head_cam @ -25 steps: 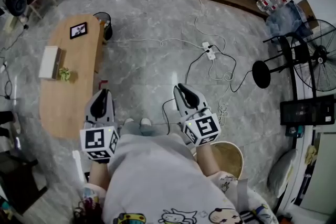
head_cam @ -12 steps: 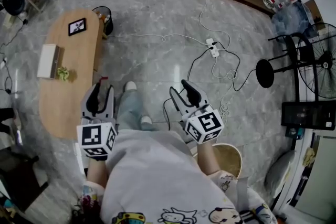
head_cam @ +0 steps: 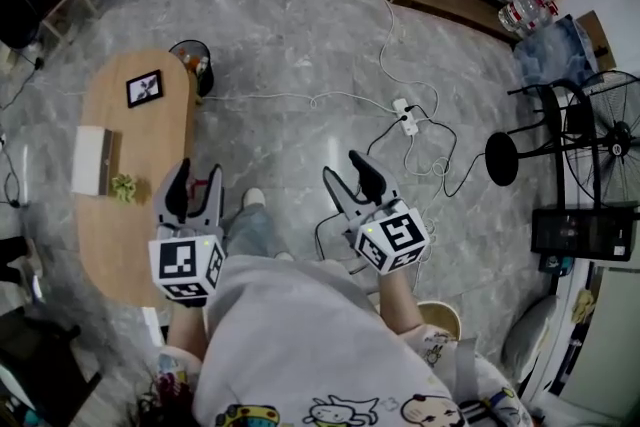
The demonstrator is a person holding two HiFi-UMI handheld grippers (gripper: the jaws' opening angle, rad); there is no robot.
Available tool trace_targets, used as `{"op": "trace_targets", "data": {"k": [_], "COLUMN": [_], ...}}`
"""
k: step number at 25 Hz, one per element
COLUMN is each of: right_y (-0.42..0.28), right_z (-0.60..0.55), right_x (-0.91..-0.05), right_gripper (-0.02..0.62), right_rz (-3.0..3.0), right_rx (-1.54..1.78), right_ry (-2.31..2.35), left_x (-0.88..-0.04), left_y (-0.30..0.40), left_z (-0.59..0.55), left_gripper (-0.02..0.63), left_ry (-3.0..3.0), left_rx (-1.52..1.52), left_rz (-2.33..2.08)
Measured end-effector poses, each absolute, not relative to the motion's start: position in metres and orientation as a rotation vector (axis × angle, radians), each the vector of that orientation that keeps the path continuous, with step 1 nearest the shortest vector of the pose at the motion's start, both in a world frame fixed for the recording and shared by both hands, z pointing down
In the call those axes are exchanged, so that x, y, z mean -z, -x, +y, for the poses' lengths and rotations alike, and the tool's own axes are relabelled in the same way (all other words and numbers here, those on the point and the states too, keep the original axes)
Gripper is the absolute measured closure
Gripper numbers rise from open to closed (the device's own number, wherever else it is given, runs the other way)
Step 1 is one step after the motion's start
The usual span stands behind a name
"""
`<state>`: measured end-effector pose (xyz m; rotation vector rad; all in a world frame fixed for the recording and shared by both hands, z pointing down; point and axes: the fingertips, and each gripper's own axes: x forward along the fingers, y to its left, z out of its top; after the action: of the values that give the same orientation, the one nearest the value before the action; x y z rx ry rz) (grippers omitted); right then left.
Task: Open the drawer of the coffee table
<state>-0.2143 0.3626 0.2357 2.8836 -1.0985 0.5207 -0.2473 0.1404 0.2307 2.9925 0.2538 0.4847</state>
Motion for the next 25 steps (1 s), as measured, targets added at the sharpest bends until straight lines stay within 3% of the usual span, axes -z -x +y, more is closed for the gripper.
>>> {"op": "trace_targets", "data": {"k": [9,25], "right_y": [0.141,0.067], "right_z": [0.313,0.241], "right_x": [-0.233,-0.232], "right_gripper": [0.392,0.367], "right_rz": [-1.125,-1.353], "right_rx": [-0.535,-0.554], "right_ry": [-2.88,-2.748], "left_x": [-0.233,-0.241], "left_y": [0.176,0.144], "left_z": [0.091,0.023], "left_gripper": [0.385,0.379], "left_ry": [-2.989,-2.951], "left_rx": [-0.506,-0.506], "left_rz": [0.24,-0.037]}}
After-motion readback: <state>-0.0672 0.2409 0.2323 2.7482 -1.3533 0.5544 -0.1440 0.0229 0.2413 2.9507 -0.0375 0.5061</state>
